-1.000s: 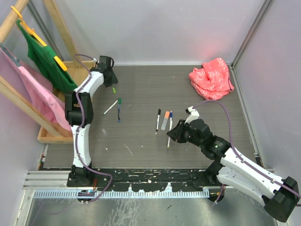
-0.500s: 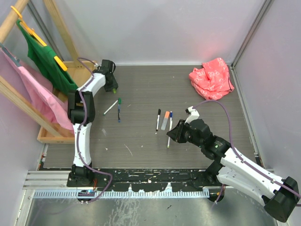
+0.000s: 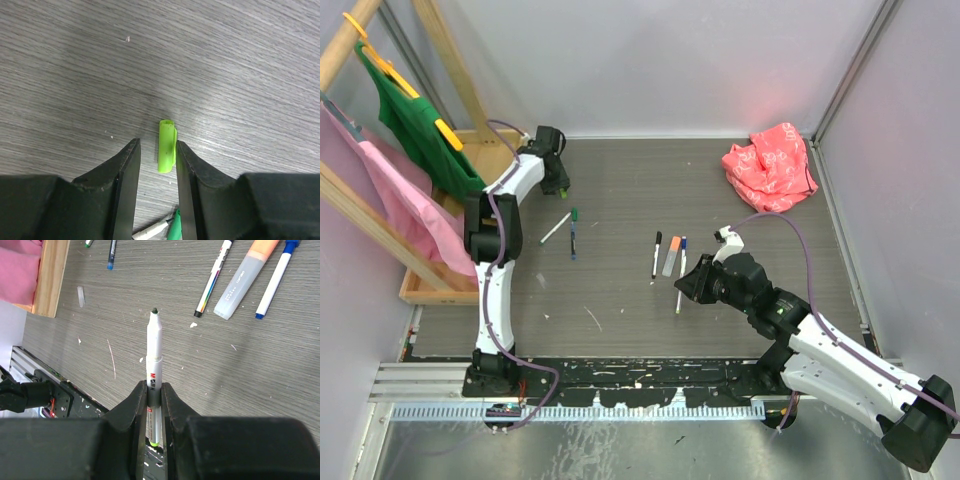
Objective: Insert the pens into the pen caps
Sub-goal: Pick up the pen cap from the center of the board.
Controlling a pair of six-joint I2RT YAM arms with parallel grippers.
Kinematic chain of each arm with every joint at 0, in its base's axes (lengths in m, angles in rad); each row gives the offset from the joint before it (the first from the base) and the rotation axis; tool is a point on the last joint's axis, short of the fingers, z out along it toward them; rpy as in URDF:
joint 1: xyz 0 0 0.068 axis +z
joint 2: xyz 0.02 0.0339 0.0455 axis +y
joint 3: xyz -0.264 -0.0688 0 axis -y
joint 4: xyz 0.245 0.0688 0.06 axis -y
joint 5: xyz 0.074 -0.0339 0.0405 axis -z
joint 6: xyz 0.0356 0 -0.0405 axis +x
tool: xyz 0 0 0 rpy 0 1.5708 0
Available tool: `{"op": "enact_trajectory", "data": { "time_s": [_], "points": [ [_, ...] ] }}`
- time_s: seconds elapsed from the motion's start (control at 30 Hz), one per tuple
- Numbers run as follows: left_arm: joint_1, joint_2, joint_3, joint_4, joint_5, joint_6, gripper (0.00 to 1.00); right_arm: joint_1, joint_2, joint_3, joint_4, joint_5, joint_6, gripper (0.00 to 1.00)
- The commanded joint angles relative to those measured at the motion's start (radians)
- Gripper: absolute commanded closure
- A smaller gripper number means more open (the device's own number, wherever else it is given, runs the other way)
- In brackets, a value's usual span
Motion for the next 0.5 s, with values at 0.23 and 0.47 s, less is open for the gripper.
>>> {"op": "enact_trajectory", "data": {
  "time_s": [0.23, 0.47],
  "points": [
    [-0.017, 0.001, 0.049, -0.02, 0.0, 0.064, 0.65, -0.005, -0.016, 0.009, 0.032, -0.014, -0.007, 1.0],
    [-0.016, 0.002, 0.043, 0.012, 0.047, 0.068, 0.65, -0.005, -0.016, 0.008, 0.032, -0.016, -0.009, 1.0]
  ]
}}
